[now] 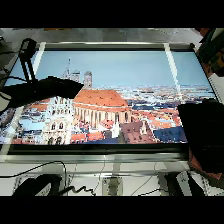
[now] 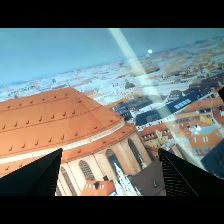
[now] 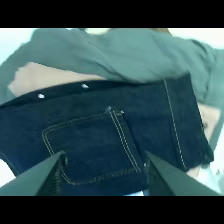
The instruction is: Fold the clothes and pants, and hang the long-sleeved shirts on hangers.
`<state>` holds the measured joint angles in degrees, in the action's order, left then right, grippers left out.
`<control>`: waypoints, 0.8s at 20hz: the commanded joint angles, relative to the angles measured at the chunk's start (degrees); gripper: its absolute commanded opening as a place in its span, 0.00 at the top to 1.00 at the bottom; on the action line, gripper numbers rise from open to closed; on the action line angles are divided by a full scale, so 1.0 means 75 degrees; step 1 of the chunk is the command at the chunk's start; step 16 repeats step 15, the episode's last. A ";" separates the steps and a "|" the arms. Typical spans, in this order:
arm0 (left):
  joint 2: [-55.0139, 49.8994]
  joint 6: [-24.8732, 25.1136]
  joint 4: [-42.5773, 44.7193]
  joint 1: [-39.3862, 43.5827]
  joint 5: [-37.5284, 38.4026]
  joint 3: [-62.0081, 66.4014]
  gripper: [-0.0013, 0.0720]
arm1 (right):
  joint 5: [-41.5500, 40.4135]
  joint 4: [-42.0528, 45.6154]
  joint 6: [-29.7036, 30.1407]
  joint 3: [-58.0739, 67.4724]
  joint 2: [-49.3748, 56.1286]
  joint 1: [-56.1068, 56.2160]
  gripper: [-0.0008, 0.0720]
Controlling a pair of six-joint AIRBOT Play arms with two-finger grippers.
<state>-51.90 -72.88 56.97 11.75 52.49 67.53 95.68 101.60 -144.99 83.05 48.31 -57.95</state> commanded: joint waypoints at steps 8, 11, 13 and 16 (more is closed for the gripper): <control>0.0006 0.0000 0.0003 -0.0006 -0.0006 0.0006 0.04 | -0.2465 -0.2378 0.4963 -0.0379 0.0592 0.1087 0.94; 0.0006 0.0003 0.0003 -0.0006 -0.0003 0.0006 0.04 | -0.2594 -0.1964 0.7204 -0.0463 0.0927 0.3063 0.94; 0.0006 0.0000 0.0003 -0.0006 -0.0003 0.0006 0.04 | -0.2844 -0.1448 0.8029 -0.0466 0.1099 0.4284 0.94; 0.0006 0.0000 0.0000 -0.0006 -0.0006 0.0006 0.04 | -0.3299 -0.1434 0.8093 -0.0466 0.1218 0.5071 0.94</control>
